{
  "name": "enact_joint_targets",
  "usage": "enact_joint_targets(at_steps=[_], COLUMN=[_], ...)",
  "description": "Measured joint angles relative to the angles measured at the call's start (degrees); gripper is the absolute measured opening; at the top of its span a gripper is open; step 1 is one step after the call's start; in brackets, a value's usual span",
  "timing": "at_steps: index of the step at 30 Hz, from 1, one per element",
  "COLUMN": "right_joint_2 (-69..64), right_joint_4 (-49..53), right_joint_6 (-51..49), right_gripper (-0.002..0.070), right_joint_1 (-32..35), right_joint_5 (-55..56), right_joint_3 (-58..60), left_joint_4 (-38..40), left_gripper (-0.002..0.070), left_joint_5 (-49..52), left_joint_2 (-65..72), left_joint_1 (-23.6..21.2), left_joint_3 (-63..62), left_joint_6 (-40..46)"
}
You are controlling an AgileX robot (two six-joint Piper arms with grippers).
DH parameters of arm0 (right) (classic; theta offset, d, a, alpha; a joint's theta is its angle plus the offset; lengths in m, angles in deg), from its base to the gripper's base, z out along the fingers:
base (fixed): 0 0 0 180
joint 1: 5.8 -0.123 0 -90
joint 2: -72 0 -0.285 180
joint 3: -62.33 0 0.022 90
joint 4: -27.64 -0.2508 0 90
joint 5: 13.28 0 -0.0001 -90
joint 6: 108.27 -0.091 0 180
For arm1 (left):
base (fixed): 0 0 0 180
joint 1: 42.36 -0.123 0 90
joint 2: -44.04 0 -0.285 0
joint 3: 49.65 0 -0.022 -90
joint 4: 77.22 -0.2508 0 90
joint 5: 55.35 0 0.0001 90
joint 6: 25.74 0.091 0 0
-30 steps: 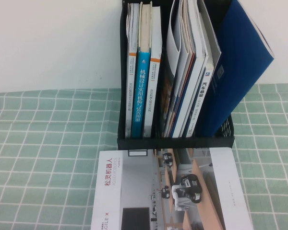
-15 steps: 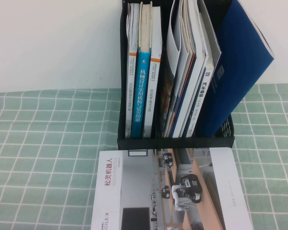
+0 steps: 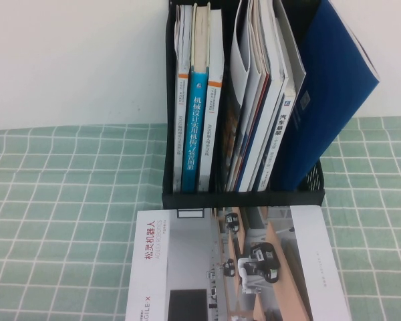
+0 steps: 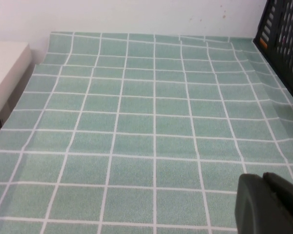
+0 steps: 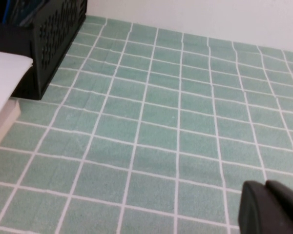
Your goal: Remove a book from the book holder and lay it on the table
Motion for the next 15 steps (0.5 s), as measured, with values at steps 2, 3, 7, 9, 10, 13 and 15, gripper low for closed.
enact_joint_targets(at_steps=[2,3,7,9,10,13,15], right_joint_2=[0.0,0.0,0.0,0.0,0.0,0.0,0.0], right_joint_4=[-0.11,-0.11,-0.19,-0.23,-0.33,-0.33,-0.46], right_joint_6=[0.0,0.0,0.0,0.0,0.0,0.0,0.0], right_gripper=[-0.0002,-0.0002,-0.0002,-0.0002,-0.0002,-0.0002,-0.0002], right_joint_1=[0.42,0.69,1.39,1.85,2.14,2.24,2.24], right_joint_5=[-0.11,-0.11,-0.11,-0.11,-0.11,-0.11,-0.11], right_joint_3=[0.0,0.0,0.0,0.0,0.0,0.0,0.0], left_joint_4=[0.0,0.0,0.0,0.0,0.0,0.0,0.0], left_gripper=[-0.0003,-0.0003,-0.0002,-0.0003,-0.0003,-0.0003,-0.0003], left_joint_5=[0.0,0.0,0.0,0.05,0.05,0.15,0.15], left_joint_2=[0.0,0.0,0.0,0.0,0.0,0.0,0.0], left_joint_1=[0.0,0.0,0.11,0.18,0.18,0.23,0.23], left_joint_3=[0.0,0.0,0.0,0.0,0.0,0.0,0.0], left_joint_6=[0.0,0.0,-0.11,-0.11,-0.11,-0.11,-0.03])
